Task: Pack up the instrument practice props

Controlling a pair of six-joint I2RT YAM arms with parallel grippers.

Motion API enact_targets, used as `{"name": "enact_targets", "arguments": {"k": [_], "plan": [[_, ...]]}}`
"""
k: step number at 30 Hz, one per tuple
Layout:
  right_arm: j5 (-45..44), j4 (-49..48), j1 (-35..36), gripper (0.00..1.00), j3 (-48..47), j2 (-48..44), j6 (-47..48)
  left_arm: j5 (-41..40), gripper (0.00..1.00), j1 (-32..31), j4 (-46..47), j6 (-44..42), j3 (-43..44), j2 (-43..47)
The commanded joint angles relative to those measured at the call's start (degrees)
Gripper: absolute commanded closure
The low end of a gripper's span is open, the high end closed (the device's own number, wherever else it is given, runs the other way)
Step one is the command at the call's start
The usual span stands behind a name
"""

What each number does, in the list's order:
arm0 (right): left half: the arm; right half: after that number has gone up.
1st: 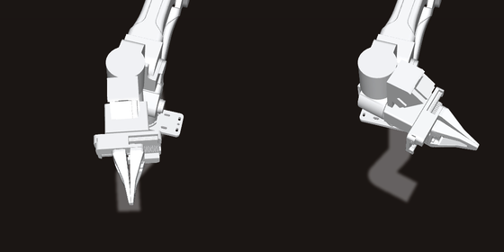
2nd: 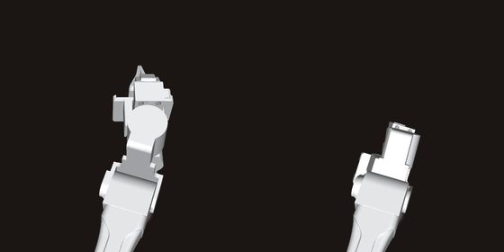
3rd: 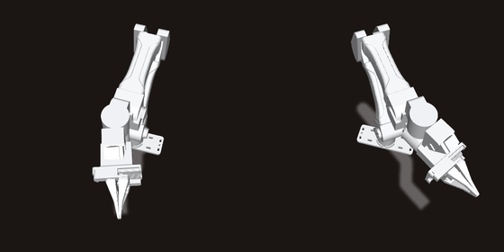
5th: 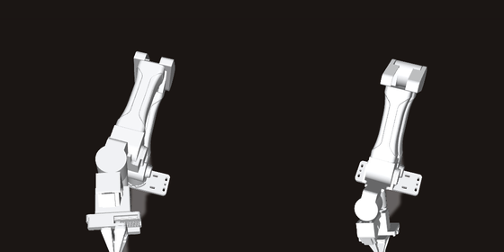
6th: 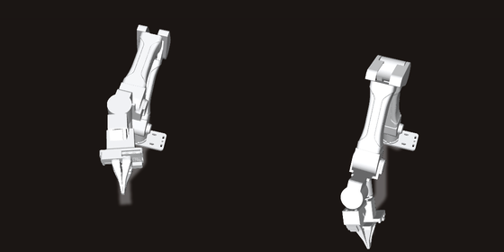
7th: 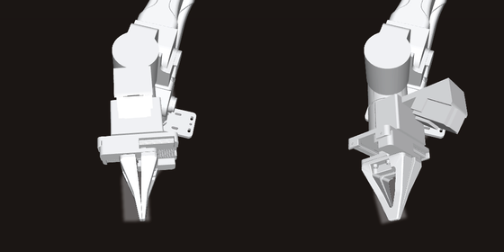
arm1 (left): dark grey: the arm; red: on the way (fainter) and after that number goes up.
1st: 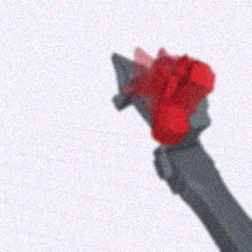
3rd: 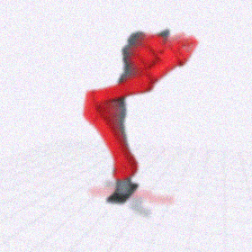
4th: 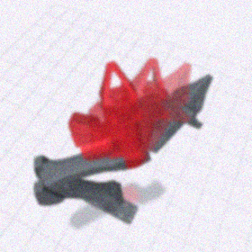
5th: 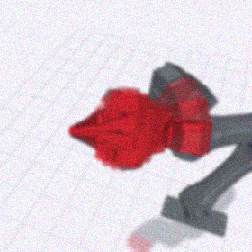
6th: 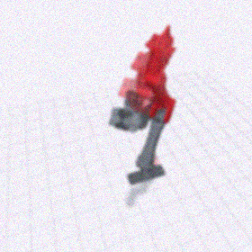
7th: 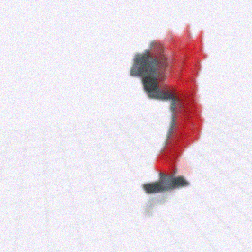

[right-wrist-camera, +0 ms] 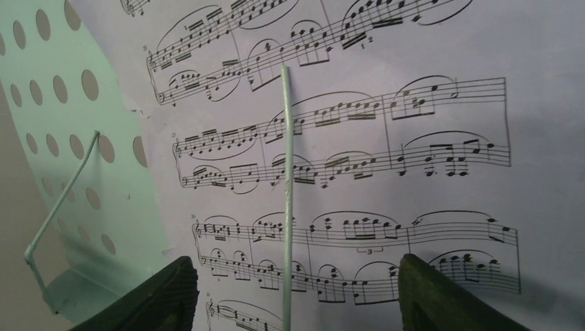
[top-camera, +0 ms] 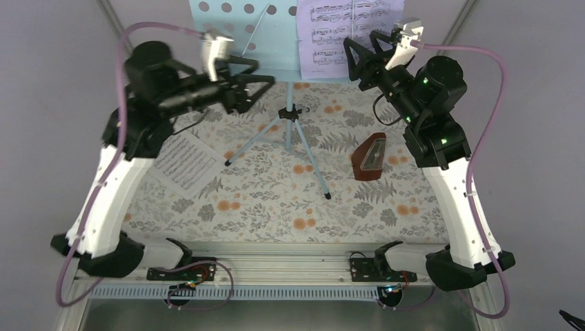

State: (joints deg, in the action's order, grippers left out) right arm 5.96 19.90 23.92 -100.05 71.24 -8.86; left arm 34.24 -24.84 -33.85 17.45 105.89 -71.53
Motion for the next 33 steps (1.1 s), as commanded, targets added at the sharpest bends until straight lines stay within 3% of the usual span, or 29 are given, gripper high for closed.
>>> {"name": "enact_targets", "arguments": {"k": [1,5,14,25,33], "plan": [[3.51,1.73,-1.77,0.35,-1.94,0.91,-1.76,-6.24,0.23,-9.26,-8.03,-5.03,10.20,-7.45],[4.76,0.84,-2.45,0.36,-0.71,0.38,-2.55,-6.59,0.20,-11.89,-5.23,-2.18,11.00,-10.77],[7.78,-1.48,-2.91,0.36,-0.49,0.48,-4.00,-19.93,0.13,-13.94,-0.98,1.78,9.15,-15.82],[11.01,-3.19,-3.05,0.39,-0.17,1.68,-4.95,-19.66,0.13,-14.00,3.79,4.92,8.88,-20.17],[11.73,-4.05,-2.98,0.41,0.29,1.77,-5.26,-12.82,0.22,-14.01,9.52,6.65,9.11,-23.43]]}}
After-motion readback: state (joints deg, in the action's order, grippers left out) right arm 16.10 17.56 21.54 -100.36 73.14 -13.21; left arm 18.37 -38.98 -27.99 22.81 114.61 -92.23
